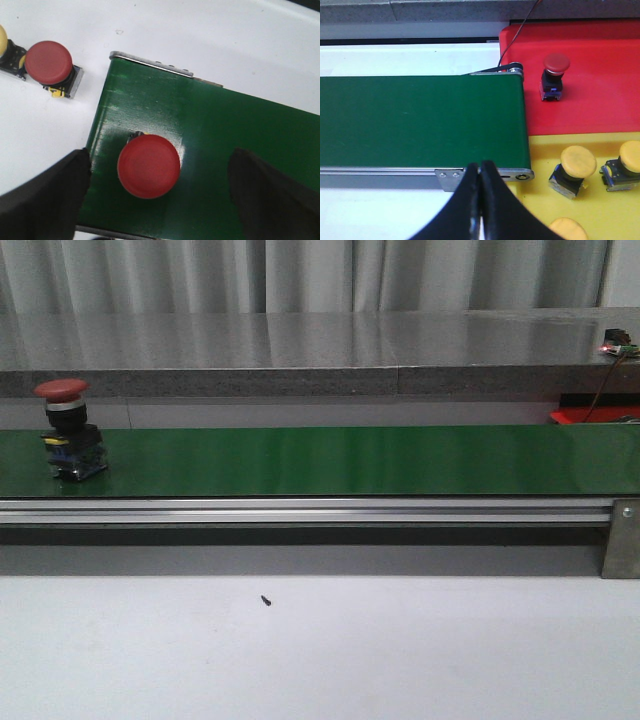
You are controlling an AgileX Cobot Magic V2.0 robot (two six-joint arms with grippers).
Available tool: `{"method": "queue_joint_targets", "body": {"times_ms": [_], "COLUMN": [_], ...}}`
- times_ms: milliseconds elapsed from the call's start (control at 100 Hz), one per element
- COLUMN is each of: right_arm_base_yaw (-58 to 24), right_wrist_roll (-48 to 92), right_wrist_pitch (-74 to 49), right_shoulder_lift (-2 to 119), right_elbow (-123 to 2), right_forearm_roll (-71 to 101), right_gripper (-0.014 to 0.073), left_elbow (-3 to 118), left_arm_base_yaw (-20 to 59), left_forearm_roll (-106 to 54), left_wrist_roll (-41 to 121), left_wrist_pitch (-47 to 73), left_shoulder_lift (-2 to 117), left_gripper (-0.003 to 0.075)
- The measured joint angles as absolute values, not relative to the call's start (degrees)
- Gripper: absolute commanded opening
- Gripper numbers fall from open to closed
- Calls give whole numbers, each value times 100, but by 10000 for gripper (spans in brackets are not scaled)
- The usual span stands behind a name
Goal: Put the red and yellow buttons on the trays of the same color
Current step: 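Release the second red button on the belt and lift the left gripper, then lower the open right gripper over the first red button on the belt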
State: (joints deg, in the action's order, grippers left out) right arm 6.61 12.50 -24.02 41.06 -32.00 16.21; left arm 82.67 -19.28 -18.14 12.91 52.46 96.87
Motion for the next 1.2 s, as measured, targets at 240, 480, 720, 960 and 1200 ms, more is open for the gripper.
{"method": "queue_joint_targets", "body": {"times_ms": [240,480,720,960,1200], "right_arm_base_yaw": [661,661,661,661,651], "right_wrist_roll": [1250,1250,1250,1250,1250], "right_wrist_pitch": [-2402,-2402,-2402,-2596,-2703], "right_shoulder_lift": [4106,4106,4106,4106,4106], "right_elbow": [-3200,-3200,-3200,-3200,-3200], "right_forearm_roll": [1621,1621,1621,1621,1621], "right_gripper": [-60,-60,-60,-60,-60], "left_elbow": [8267,8239,7439,6188,5052], "left_arm_base_yaw": [-1659,-975,-266,-146,-146], "left_forearm_roll": [-1837,-1837,-1770,-1737,-1724], "left_wrist_roll": [1379,1437,1482,1482,1540], "left_wrist_pitch": [5480,5634,5499,4953,4673], "left_shoulder_lift": [8949,8322,7579,6449,5029], "left_gripper": [-19,-20,-20,-20,-20]}}
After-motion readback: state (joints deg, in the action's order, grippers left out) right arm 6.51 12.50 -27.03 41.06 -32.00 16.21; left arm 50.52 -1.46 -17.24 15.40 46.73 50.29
